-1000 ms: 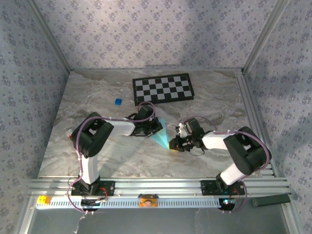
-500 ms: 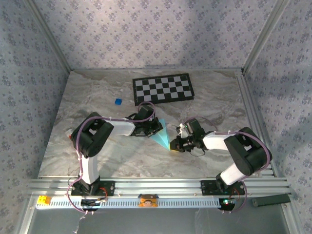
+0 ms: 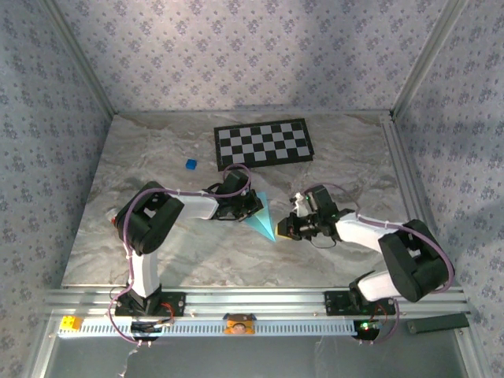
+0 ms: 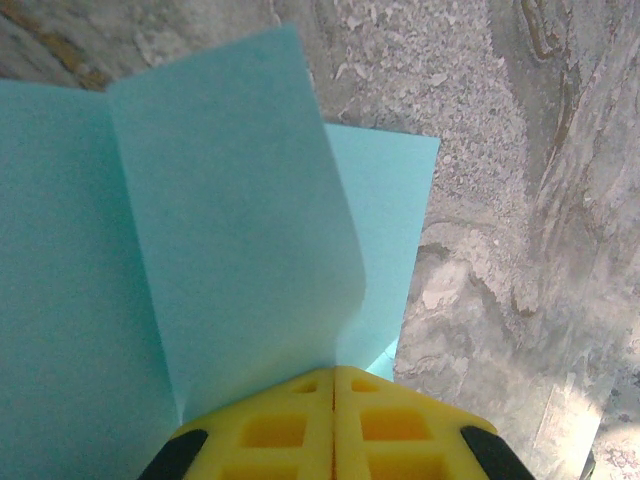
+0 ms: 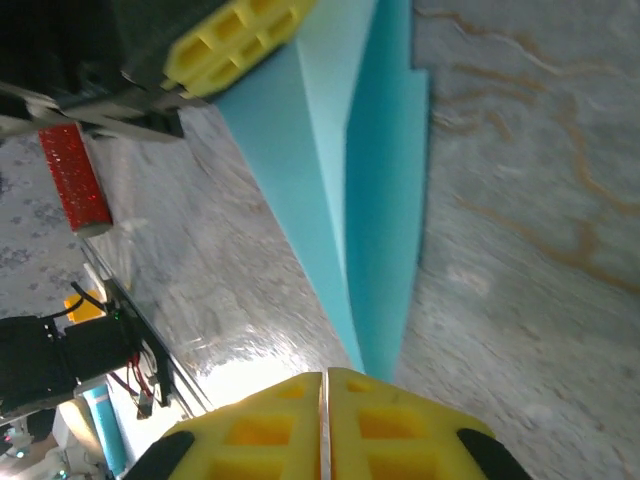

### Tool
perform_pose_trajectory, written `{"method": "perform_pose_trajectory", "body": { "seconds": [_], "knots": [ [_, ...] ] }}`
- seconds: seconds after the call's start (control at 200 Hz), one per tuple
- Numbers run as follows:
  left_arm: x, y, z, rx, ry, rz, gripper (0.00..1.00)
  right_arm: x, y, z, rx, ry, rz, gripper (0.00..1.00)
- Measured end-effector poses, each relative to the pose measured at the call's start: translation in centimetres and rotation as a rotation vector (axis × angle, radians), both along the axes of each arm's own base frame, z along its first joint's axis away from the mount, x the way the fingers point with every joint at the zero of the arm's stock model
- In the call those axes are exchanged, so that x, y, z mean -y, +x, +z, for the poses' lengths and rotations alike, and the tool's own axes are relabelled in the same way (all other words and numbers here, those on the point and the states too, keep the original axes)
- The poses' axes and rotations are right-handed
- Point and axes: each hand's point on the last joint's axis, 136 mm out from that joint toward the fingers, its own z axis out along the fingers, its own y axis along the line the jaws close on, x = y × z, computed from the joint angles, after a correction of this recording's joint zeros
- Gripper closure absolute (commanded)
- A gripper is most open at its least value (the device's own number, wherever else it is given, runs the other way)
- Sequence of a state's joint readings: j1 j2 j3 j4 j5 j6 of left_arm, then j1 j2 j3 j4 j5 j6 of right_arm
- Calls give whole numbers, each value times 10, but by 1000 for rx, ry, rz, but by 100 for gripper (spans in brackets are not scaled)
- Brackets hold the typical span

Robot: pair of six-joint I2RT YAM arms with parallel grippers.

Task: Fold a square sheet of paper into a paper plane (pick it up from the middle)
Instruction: Fourth fold the wing at the center of the table.

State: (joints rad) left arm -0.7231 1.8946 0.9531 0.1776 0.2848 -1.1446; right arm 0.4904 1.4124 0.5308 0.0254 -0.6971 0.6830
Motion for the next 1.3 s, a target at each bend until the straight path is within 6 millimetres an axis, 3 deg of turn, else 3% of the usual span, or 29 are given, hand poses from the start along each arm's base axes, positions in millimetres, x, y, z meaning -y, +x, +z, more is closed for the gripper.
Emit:
{"method": "perform_pose_trajectory", "body": {
  "seconds": [0.14,0.375,0.73,1.119,1.304],
  "knots": [
    [0,0,0,0,0,0,93,-18,9,2,-3,15,38,95],
    [1,-1,0,0,0,-3,93,-37,15,-15,-48,-4,77,95],
    [1,-1,0,0,0,-4,93,-32,9,-37,-86,-35,73,95],
    [3,-1,1,4,-7,-12,88,-30,7,-38,-36,26,60,100],
    [7,-1,13,30,-3,-53,85,-30,7,-38,-33,30,55,100]
  ]
}}
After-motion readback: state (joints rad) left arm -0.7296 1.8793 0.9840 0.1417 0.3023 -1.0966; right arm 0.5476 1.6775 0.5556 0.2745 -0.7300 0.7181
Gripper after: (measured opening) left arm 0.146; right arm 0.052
